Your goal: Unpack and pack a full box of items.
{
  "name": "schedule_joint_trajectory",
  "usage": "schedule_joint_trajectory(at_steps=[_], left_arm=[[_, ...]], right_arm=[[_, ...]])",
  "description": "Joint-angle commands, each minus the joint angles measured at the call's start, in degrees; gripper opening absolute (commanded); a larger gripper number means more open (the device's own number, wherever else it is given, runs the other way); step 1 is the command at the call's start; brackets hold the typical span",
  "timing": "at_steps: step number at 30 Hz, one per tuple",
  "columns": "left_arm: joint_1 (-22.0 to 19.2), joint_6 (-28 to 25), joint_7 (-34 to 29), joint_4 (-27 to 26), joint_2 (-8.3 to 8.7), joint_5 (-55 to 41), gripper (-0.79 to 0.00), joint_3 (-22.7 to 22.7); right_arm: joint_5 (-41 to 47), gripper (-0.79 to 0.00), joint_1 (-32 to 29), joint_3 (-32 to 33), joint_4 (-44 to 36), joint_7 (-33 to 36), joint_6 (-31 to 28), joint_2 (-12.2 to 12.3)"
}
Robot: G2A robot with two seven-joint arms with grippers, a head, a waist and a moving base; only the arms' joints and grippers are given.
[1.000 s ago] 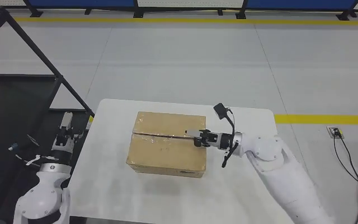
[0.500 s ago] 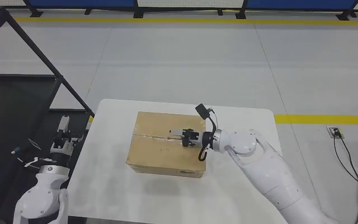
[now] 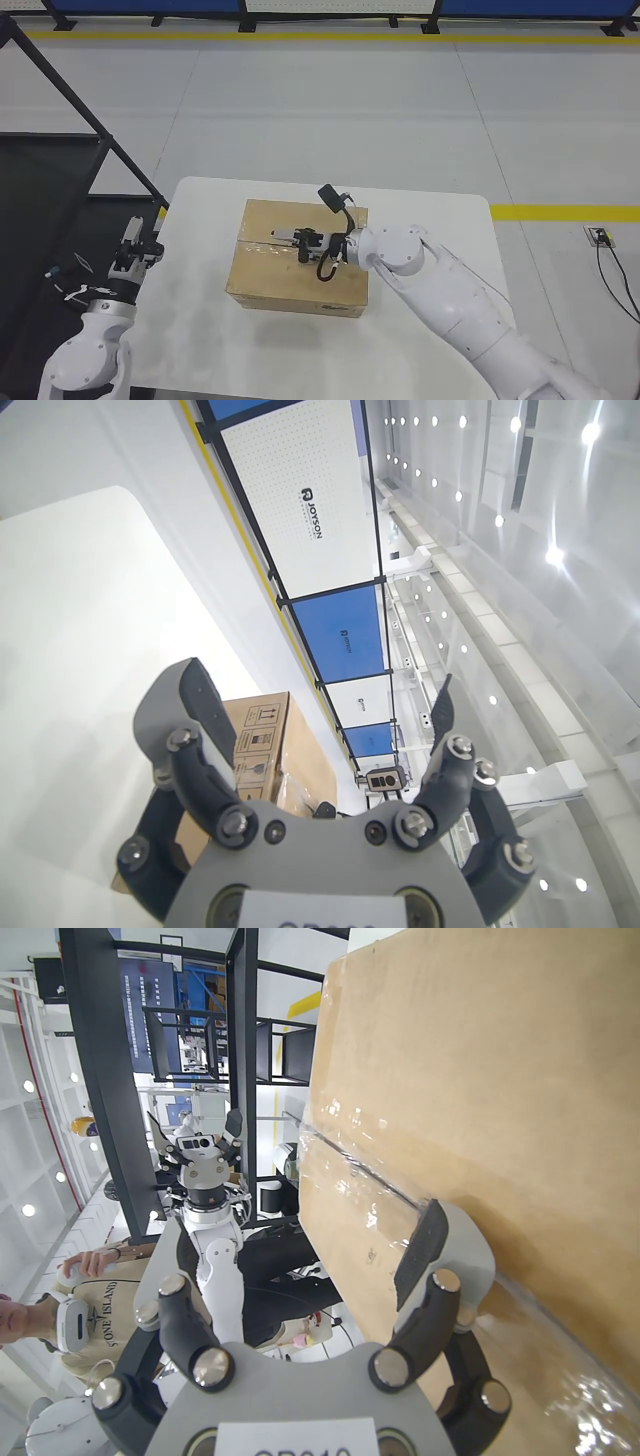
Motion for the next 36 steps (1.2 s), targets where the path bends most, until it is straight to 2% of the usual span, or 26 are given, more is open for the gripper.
schedule_joint_trajectory(at_steps=[1,16,26,31,36], left_arm=[[0.3,-0.3,-0.2,0.5,0.05,-0.6,0.0,0.1],[2.6,-3.0,-2.8,2.4,0.6,-4.0,0.0,-0.6],[3.5,-3.9,-5.0,3.1,1.09,-5.2,0.0,-1.0],[3.6,-3.9,-6.0,3.1,1.35,-5.2,0.0,-0.9],[3.3,-3.7,-6.5,3.1,1.6,-5.0,0.0,-0.7]], right_arm=[[1.0,0.0,1.1,-1.2,1.5,-0.6,0.0,-1.2],[10.0,0.0,8.1,-8.3,15.6,-4.6,-1.6,-11.4],[12.4,0.0,10.6,-11.0,25.0,-5.5,-6.5,-18.2],[11.9,0.0,11.5,-11.4,28.2,-4.5,-8.2,-20.4],[10.0,0.0,12.7,-10.7,30.0,-3.4,-9.2,-20.9]])
